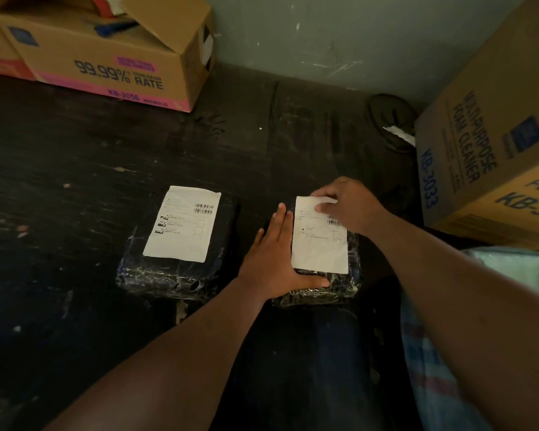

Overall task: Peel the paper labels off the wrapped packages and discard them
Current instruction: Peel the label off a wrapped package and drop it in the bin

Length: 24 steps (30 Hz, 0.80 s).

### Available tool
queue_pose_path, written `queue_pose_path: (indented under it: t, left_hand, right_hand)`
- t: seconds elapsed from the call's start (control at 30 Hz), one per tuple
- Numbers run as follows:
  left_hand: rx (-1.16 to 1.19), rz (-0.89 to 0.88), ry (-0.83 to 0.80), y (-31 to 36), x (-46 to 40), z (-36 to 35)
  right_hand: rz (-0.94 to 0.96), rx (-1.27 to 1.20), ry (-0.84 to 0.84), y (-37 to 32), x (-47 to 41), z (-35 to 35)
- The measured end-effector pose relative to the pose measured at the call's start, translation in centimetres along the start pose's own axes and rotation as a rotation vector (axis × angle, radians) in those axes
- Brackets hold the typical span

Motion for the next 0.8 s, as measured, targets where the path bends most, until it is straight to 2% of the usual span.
queue_pose_path:
  t: [0.17, 0.3, 0.6, 0.7, 0.8]
  left_hand:
    - [-0.014, 0.018, -0.019, -0.1, 0.0, 0.0]
    - [-0.012, 0.027, -0.013, 0.1, 0.2, 0.2]
    - [-0.009, 0.036, -0.001, 0.0, 0.4, 0.4]
    - [-0.002, 0.042, -0.009, 0.1, 0.3, 0.3]
    - [-0.014, 0.035, -0.014, 0.2, 0.2, 0.2]
  right_hand:
    - [-0.075, 0.078, -0.067, -0.2, -0.2, -0.1]
    - [0.004, 0.092, -0.078, -1.2, -0.2, 0.7]
    - [0.127, 0.114, -0.03, -2.9, 1.6, 2.1]
    - [0.086, 0.064, 0.022, -2.5, 1.7, 2.4]
    - [0.068, 0.165, 0.023, -2.1, 1.5, 2.3]
Point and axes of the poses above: each hand's wrist, its own x-axis away from the middle knuckle, its own z-axis out of the back of the hand, y = z × x, the point moved 7 cm from there along -x, towards the middle knuckle, and after that the axes turned 12 degrees about y, right-handed, at the moved point
